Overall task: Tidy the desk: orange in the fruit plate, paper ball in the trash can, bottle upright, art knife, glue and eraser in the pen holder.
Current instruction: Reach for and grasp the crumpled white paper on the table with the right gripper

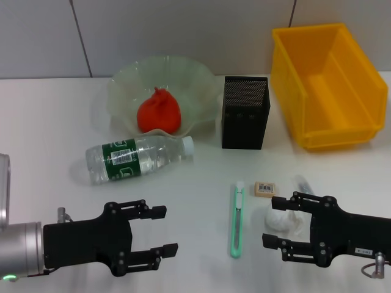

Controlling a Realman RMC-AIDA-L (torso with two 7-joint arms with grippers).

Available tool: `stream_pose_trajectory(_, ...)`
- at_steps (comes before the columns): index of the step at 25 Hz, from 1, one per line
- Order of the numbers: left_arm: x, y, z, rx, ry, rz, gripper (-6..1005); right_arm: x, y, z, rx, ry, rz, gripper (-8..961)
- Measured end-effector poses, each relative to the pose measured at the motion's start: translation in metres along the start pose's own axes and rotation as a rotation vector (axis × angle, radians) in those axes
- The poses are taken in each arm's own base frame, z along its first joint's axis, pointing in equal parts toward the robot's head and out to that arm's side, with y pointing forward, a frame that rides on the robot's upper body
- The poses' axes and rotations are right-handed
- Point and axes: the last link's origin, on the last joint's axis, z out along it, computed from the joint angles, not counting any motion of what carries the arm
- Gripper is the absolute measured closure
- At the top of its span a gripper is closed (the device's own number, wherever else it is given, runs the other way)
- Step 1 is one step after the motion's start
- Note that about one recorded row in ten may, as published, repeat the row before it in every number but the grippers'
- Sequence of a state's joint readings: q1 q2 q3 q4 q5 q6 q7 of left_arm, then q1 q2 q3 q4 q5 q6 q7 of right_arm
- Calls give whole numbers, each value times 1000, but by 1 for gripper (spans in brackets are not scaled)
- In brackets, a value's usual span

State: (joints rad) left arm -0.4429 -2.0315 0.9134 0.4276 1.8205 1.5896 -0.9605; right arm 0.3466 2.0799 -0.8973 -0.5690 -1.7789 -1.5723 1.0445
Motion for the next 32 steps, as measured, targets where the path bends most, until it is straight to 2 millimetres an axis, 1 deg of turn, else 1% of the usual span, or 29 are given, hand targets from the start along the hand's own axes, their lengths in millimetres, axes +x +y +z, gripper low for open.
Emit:
stream_pose_trajectory(16,-1,1,1,5,8,-12,294,-1,-1,0,-1,-1,-1,198)
stream_pose_trajectory(22,-2,0,2,12,1,-9,202,-1,-1,0,-2,-1,3,198)
stream_pose_trajectory(25,-2,0,2,13,-1,-9,202,-2,-1,1,-3,-1,4,198)
stream_pose_trajectory(28,-2,-1,2,18,1,-10,202,-3,-2,1,-1,-4,14,198)
stream_pose_trajectory(30,-2,-1,2,19,1,-11,202,-8,-6,-1,12,-13,41,198)
stream_pose_trajectory(31,-2,-1,2,19,1,-11,202,-16,-13,-3,25,-20,78,198)
stream_pose_trajectory(32,-2,-1,2,20,0,-11,202,-16,-13,-3,25,-20,78,198)
